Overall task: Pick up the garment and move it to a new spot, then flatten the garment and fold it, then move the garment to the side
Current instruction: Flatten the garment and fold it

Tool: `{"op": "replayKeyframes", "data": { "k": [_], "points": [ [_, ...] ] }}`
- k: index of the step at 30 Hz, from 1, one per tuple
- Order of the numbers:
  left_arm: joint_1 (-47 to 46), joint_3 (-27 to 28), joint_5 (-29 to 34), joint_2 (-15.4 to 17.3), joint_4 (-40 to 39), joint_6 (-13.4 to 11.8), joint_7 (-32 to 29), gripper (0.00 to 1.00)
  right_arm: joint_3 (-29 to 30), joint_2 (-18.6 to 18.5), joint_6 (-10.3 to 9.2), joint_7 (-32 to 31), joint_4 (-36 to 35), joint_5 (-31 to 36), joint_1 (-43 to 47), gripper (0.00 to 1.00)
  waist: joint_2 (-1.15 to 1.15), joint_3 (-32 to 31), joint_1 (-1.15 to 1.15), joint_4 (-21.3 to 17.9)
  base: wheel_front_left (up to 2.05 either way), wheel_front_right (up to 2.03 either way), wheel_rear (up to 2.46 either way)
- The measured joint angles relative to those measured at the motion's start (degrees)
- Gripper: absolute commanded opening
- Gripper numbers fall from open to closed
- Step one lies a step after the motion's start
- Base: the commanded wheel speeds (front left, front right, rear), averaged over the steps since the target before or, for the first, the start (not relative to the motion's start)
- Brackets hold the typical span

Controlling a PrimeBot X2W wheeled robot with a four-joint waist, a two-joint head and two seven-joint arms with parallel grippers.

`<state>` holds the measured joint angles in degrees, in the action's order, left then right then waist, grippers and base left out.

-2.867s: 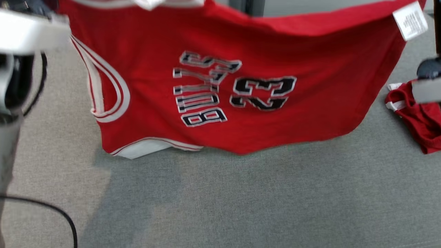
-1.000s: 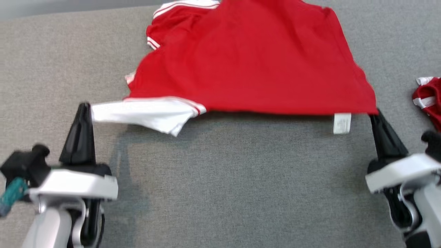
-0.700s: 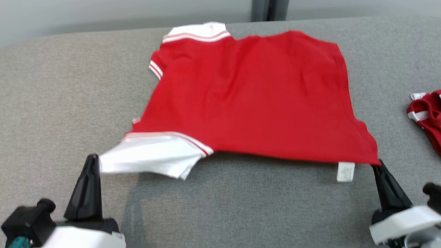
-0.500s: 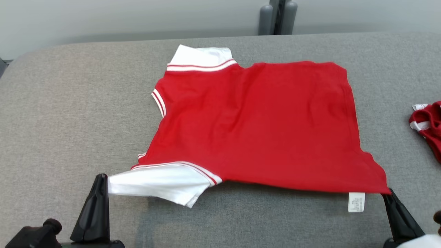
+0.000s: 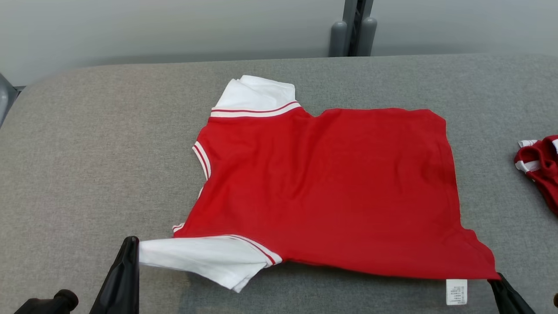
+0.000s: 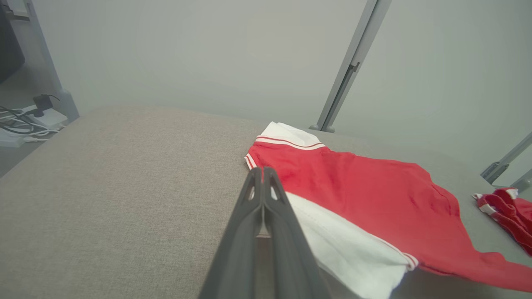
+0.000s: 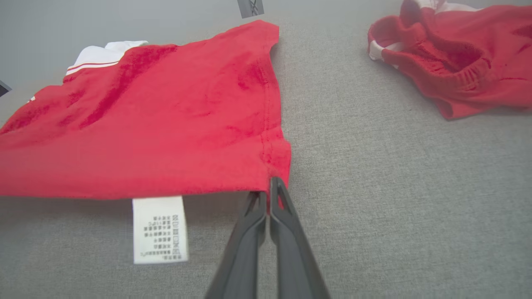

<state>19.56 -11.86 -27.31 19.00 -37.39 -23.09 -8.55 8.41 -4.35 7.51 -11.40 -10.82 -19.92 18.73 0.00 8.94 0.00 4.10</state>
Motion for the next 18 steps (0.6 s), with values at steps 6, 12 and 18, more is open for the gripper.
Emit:
{"op": "replayKeyframes", "data": {
  "k": [6, 12, 18],
  "points": [
    [-3.8, 0.3, 0.0, 1.5, 2.5, 1.4, -1.0, 0.0, -2.3, -0.7, -0.01, -5.7, -0.7, 0.3, -3.9, 0.0, 0.0, 1.8, 0.0, -1.2, 0.0, 0.0, 0.0],
    [-11.7, 0.1, -0.7, 3.6, 7.2, 4.5, -3.5, 0.0, -6.0, -4.8, -0.01, -12.0, 0.4, -0.9, -12.9, 0.0, 0.0, 5.2, 0.0, -3.1, 0.0, 0.0, 0.0],
    [-20.2, -0.2, -2.3, 3.8, 14.2, 7.3, -4.9, 0.0, -8.4, -8.0, -0.01, -13.3, 4.8, -2.8, -23.1, 0.0, 0.0, 9.6, 0.0, -4.7, 0.0, 0.0, 0.0]
  ]
}}
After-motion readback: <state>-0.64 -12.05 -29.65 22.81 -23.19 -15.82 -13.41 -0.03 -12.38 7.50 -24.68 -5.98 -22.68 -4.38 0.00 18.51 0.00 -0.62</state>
